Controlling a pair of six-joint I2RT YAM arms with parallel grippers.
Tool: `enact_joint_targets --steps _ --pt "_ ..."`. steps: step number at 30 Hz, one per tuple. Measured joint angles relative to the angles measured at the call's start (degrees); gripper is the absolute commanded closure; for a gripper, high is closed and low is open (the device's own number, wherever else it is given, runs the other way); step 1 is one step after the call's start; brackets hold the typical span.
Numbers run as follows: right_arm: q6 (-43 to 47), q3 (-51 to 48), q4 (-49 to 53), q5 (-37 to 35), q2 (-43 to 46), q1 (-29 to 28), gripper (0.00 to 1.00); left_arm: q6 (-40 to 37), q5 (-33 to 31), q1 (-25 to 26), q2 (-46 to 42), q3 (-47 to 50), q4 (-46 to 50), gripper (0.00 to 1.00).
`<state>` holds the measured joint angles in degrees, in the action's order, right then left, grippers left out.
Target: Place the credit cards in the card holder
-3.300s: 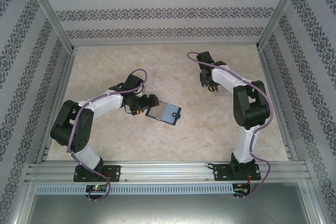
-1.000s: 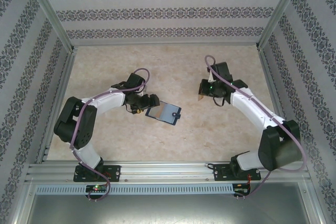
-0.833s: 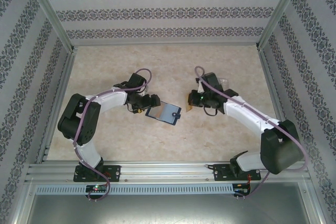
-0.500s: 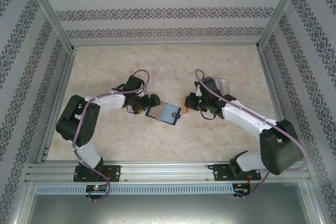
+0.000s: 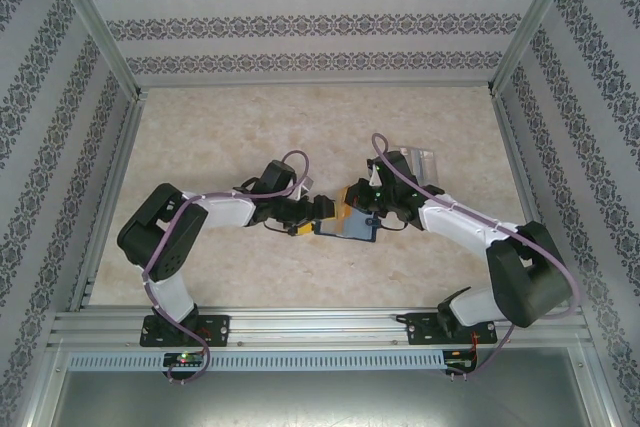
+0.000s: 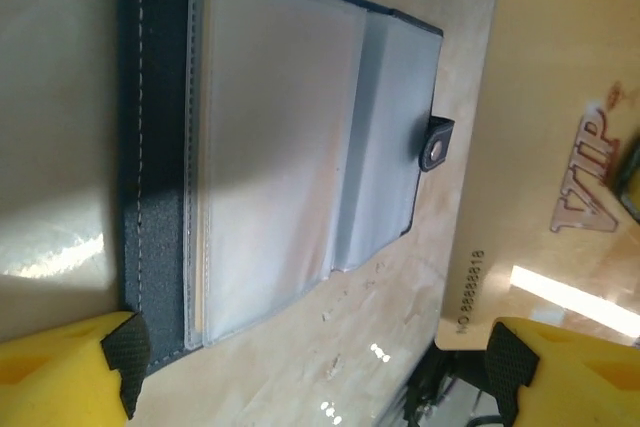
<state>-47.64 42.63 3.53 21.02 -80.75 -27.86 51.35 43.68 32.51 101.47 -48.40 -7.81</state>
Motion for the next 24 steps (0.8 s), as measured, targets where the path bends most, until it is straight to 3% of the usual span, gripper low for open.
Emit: enact_joint_targets --steps 8,17,24 --pt "1.9 -6.9 -4.0 1.6 1.3 2.6 1.0 0.5 -0.2 0.0 -0.3 0.6 -1.0 0.11" --pt "3.3 -10.8 -9.7 2.7 0.7 3.1 1.0 -4.1 -6.4 0.0 -0.3 -5.1 10.9 0.11" --pt "3.3 -11.5 -12.7 3.1 -1.8 4.1 1.0 -5.3 -8.4 0.0 0.1 -5.8 13.5 0.12"
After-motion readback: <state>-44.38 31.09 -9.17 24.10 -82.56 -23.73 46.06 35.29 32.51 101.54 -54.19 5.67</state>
